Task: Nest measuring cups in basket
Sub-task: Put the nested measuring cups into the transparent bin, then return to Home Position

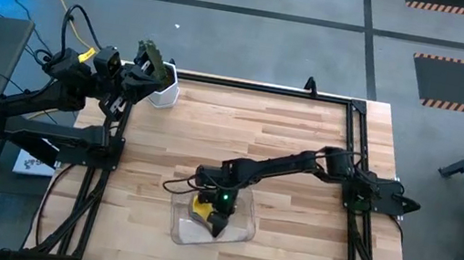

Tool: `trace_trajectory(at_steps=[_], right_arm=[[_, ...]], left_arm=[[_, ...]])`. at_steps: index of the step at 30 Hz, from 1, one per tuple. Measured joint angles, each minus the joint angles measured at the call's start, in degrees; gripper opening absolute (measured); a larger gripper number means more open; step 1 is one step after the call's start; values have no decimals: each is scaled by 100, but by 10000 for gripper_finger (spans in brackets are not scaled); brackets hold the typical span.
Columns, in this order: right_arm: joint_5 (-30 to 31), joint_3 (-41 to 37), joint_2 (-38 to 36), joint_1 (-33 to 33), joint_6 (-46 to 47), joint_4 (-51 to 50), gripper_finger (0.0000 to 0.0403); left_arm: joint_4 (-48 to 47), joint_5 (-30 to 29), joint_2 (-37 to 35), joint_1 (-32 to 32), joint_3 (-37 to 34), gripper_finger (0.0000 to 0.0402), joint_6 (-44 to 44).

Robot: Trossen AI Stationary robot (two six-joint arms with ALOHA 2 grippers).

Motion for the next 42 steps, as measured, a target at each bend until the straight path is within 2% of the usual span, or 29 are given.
trace_trajectory(at_steps=[14,20,30,42], right_arm=[[83,2,-37,-63,-39,-865,264],[202,234,-37,-62,-197,-1313,264],[545,1096,-37,-140,-1340,-3023,264],[1414,2930,-37,-78,-2209,-4236,264]], left_arm=[[2,0,0,0,0,0,0],[0,0,0,0,0,0,-8],[0,50,0,0,0,0,-7],[-20,48,0,0,0,0,-2]])
